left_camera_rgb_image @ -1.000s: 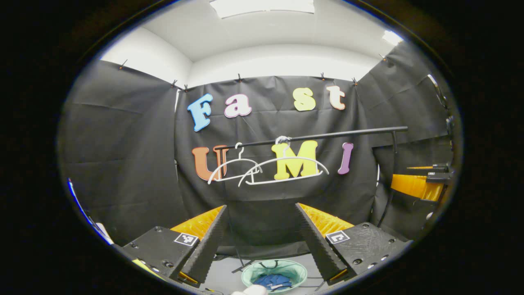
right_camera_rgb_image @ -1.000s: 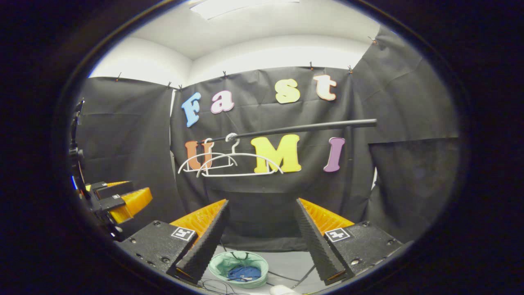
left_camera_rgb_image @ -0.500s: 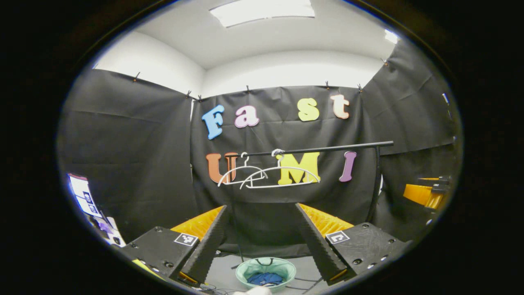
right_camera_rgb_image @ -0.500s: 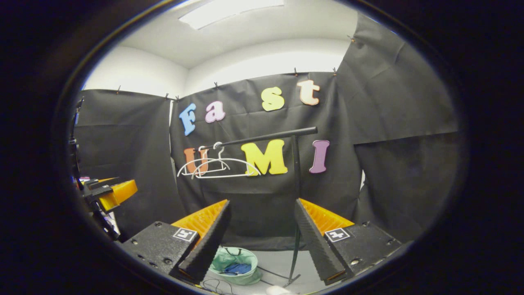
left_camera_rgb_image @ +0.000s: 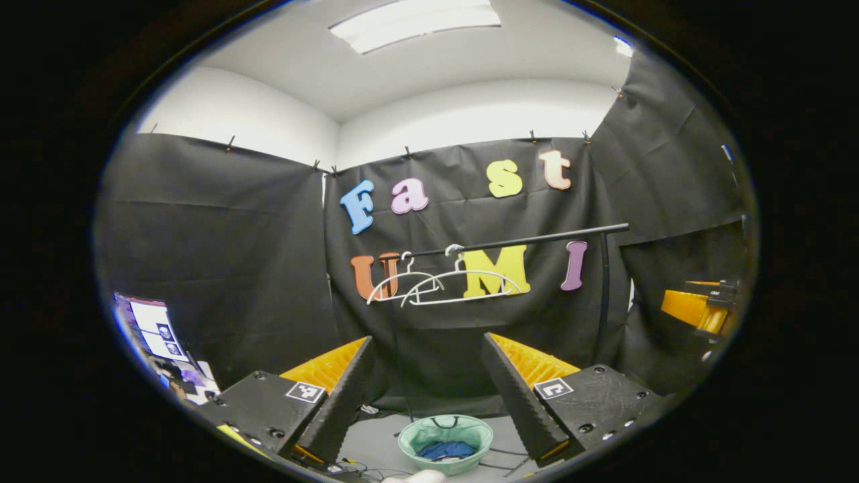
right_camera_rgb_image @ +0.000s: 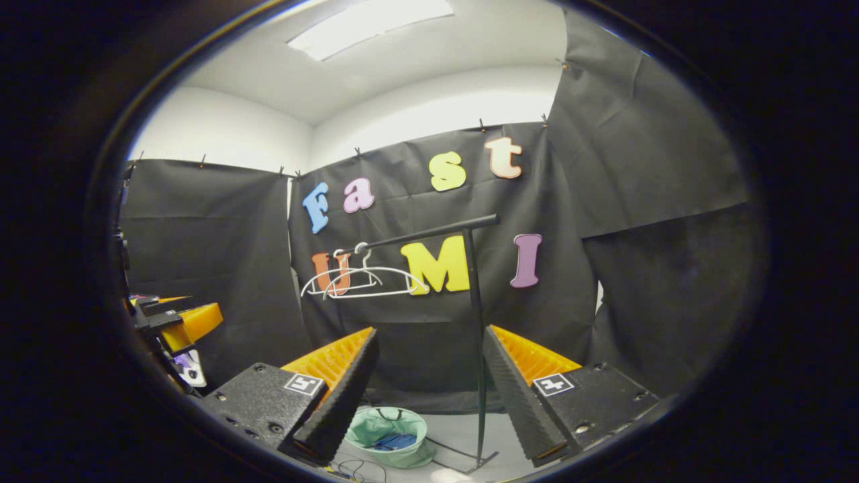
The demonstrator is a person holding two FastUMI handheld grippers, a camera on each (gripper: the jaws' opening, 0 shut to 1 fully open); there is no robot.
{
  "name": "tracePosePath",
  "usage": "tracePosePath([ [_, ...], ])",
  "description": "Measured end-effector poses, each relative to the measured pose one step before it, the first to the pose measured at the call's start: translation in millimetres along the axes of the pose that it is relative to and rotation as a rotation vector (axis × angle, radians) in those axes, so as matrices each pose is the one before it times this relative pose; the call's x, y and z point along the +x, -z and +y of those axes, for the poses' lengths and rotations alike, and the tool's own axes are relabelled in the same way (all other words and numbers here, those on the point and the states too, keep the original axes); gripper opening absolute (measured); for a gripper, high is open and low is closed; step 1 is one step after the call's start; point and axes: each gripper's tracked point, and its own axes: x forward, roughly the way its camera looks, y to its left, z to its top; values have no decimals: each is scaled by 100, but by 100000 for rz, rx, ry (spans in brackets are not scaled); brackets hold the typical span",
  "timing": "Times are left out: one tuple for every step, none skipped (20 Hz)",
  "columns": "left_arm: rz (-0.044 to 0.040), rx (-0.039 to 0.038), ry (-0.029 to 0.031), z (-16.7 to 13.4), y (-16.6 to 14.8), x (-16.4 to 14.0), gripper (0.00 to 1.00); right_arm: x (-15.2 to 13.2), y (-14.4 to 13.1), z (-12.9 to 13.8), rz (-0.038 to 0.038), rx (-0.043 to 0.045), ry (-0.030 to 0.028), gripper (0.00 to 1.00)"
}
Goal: Grasp the clothes on the hanger with both hands and then place them into the laundry hamper below.
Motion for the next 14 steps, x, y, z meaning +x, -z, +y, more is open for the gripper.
tracePosePath([
  [-121,161,575,-61,-140,55,98,28,-214,-12,-442,80,665,99],
  [377,152,401,-5,-42,189,98,131,-186,178,211,-16,-78,99],
  [-371,84,559,12,-173,268,98,89,-126,443,-170,-107,-858,98],
  [-934,112,361,-160,-435,240,99,195,-255,205,-276,-743,-657,99],
  [-804,101,-96,-66,-304,298,99,166,-135,-161,-84,-1520,129,98],
  [-401,-49,-203,-55,-84,443,98,233,-198,-280,-384,-1303,638,98],
  [-232,-572,-185,-214,14,243,98,-92,-43,-41,-228,-199,212,98],
  [-477,-638,595,-451,1,49,98,33,6,164,-78,431,-532,100],
  [-595,-139,293,-321,-124,65,98,-52,73,36,-175,257,-328,99],
  [-757,391,22,-213,-186,7,98,162,154,-197,266,-8,121,98],
  [-22,804,57,-169,-15,-8,97,-1,99,-183,144,-120,251,98],
  [-265,757,-368,88,149,-50,96,18,81,-125,215,186,39,98],
  [-208,366,-237,6,-13,-92,98,-112,112,113,322,341,-307,98],
  [-63,-103,-228,61,-1,35,98,-17,-27,107,-57,165,-572,98],
])
